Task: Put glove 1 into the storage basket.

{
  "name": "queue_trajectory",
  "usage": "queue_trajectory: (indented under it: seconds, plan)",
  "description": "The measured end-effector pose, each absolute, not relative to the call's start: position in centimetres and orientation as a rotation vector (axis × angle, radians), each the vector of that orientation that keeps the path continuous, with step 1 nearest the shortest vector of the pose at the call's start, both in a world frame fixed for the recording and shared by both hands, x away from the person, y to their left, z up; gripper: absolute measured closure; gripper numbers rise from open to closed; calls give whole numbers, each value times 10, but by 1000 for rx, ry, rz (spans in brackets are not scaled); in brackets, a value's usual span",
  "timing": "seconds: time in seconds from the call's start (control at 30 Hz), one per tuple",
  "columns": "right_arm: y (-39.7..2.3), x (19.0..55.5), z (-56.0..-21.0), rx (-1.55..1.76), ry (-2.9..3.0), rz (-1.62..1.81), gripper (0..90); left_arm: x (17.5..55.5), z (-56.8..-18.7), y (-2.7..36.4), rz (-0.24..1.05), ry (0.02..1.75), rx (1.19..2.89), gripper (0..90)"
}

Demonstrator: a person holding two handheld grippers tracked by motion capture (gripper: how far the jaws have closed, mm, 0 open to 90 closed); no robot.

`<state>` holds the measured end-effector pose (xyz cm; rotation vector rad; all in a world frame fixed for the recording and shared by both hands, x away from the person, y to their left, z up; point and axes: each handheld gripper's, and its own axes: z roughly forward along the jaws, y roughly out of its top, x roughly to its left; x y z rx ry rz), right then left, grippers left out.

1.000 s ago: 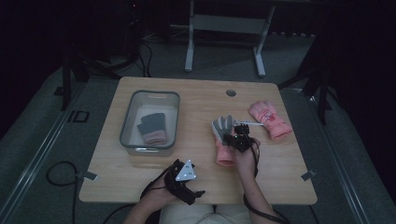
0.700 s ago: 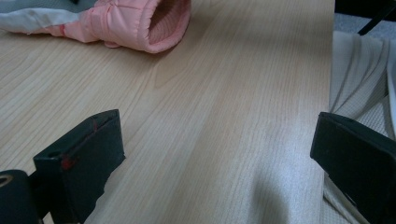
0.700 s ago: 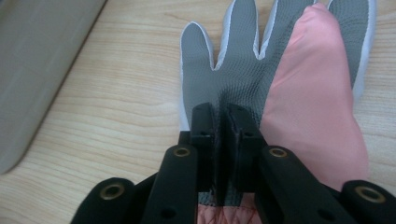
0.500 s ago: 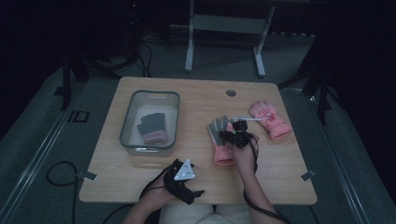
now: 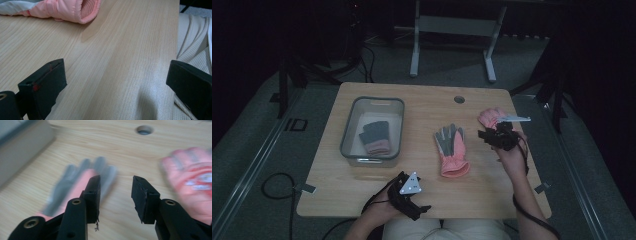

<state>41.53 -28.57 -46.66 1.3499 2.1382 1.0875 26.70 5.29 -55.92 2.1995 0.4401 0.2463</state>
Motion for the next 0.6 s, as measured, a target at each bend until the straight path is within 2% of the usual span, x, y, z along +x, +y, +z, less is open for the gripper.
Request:
queue_trajectory:
  seconds: [0.27, 0.6]
  plan:
    - [-348, 438, -461, 1288, 2136, 1001, 581, 267, -559, 53, 247, 449, 2194, 21]
    - [-376, 478, -469, 1290, 2116, 919, 578, 267, -559, 53, 249, 446, 2198, 21]
